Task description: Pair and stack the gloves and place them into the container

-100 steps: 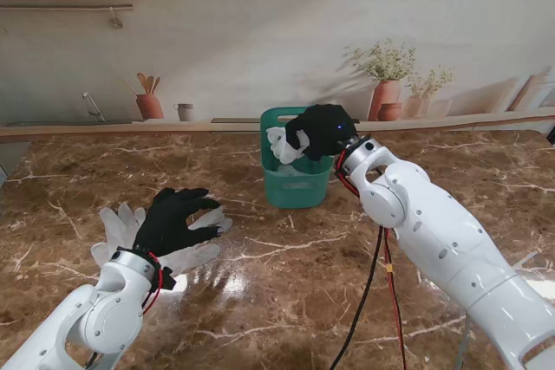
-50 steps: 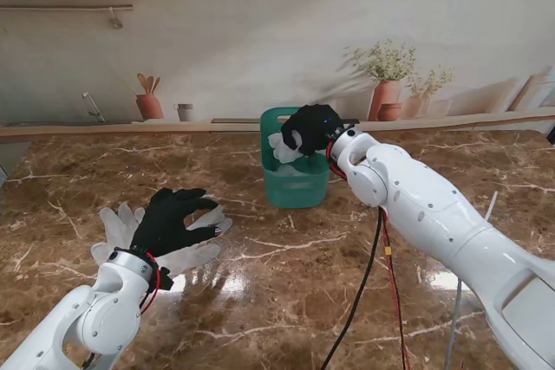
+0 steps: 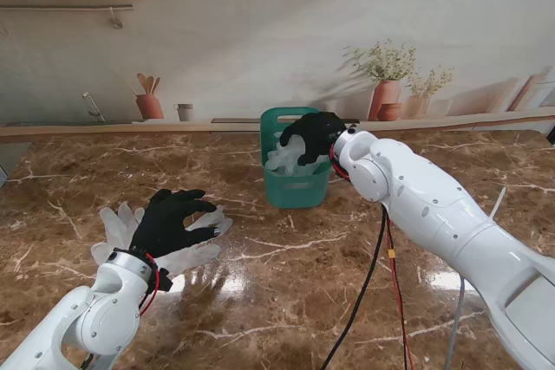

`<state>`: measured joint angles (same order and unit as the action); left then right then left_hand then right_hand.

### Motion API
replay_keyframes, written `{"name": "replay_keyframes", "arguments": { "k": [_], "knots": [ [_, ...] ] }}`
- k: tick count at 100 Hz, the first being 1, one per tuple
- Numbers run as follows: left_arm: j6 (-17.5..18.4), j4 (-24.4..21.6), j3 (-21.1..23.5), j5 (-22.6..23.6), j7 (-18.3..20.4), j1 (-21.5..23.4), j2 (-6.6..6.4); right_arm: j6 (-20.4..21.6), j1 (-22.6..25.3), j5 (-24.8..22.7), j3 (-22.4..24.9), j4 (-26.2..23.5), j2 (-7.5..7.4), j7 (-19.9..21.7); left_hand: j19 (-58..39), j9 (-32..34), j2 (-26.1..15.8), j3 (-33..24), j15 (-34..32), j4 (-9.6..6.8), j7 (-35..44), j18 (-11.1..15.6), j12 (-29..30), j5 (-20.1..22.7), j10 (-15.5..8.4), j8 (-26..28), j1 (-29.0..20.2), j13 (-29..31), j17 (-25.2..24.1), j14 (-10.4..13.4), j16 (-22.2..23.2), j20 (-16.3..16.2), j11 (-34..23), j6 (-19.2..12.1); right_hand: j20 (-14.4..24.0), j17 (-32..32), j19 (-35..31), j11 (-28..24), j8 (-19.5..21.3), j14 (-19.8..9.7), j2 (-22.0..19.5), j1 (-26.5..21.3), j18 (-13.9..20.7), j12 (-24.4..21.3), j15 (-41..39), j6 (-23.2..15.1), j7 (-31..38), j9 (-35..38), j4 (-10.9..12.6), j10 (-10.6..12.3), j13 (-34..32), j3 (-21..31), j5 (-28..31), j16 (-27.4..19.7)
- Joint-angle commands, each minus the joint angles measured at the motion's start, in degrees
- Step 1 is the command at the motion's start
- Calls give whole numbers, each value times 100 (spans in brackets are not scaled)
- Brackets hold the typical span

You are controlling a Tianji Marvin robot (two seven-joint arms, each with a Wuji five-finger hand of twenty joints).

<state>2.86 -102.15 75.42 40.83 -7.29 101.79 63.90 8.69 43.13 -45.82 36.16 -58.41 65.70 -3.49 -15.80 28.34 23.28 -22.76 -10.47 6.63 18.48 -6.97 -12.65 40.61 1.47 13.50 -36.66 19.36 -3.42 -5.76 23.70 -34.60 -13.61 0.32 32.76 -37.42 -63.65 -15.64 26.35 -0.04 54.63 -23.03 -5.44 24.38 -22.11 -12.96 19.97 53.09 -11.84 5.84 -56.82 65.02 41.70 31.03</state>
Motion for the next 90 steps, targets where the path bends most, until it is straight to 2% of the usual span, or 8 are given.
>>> {"name": "replay_keyframes", "arguments": {
  "k": [1,32,47,58,67,80,84,90],
  "knots": [
    [-13,-11,-3,4,26,26,-13,-37,59,-23,99,-165,-103,240,223,-46,-200,170,214,-171,127,9,86,87,-51,88,-125,-141,-138,205,-65,-99,150,-216,163,138,91,158,-128,135,-43,354,-85,-195,151,-122,-144,-236,187,-19,146,-67,-247,-162],
    [3,3,-7,-1,26,3,-13,-33,246,-18,451,-629,-277,976,261,-51,-226,213,212,-176,180,4,88,125,-36,144,-132,-154,-141,180,-56,-134,153,-289,237,509,433,687,-298,333,-120,1079,-180,-749,613,-245,-385,-873,107,-194,650,-225,-546,-463],
    [-6,1,-17,-15,49,-8,-15,-39,367,-129,602,-718,-297,898,282,-57,-239,243,210,-178,186,3,90,124,-27,157,-130,-160,-141,168,-50,-145,156,-267,294,627,605,623,-320,248,-395,1090,-135,-899,701,-169,-442,-923,145,-156,786,-402,-599,-575],
    [-2,3,-22,-12,65,-22,-18,16,503,-335,760,-759,-294,540,298,-67,-249,275,213,-183,157,4,89,81,1,154,-128,-169,-138,176,-48,-156,154,-252,247,689,854,429,-256,-21,-1037,987,13,-775,673,-27,-332,-744,280,-52,749,-783,-494,-597],
    [-4,3,-17,-10,83,-34,-21,-23,779,-408,1075,-1067,-341,620,286,-80,-254,289,215,-188,126,0,89,41,14,145,-133,-175,-126,165,-47,-175,157,-214,57,869,1209,471,-204,-100,-1359,970,135,-767,827,85,-248,-755,369,-48,870,-1067,-370,-727],
    [-10,6,-14,-18,105,-53,-23,-35,1387,-594,1698,-1654,-431,779,219,-94,-274,314,211,-193,56,-5,88,-12,13,114,-141,-182,-82,164,-42,-221,154,-162,-304,938,1549,549,-167,-265,-2223,873,393,-826,1064,190,-286,-751,669,-60,985,-2160,-361,-1095],
    [-7,11,-17,-20,104,-60,-23,-27,1607,-653,1895,-1818,-442,734,178,-85,-277,322,208,-195,43,-3,85,-15,12,107,-140,-179,-61,160,-40,-240,146,-164,-408,887,1592,542,-154,-293,-2366,866,469,-835,1079,218,-271,-691,798,-70,962,-2450,-329,-1173],
    [1,36,-30,-29,100,-83,-22,31,1944,-696,2183,-2036,-445,583,-12,-93,-281,342,198,-202,7,-11,79,-22,24,84,-155,-176,-55,152,-31,-301,137,-130,-536,827,1651,533,-136,-307,-2393,940,546,-844,1104,229,-235,-616,901,-101,946,-2516,-269,-1252]
  ]
}}
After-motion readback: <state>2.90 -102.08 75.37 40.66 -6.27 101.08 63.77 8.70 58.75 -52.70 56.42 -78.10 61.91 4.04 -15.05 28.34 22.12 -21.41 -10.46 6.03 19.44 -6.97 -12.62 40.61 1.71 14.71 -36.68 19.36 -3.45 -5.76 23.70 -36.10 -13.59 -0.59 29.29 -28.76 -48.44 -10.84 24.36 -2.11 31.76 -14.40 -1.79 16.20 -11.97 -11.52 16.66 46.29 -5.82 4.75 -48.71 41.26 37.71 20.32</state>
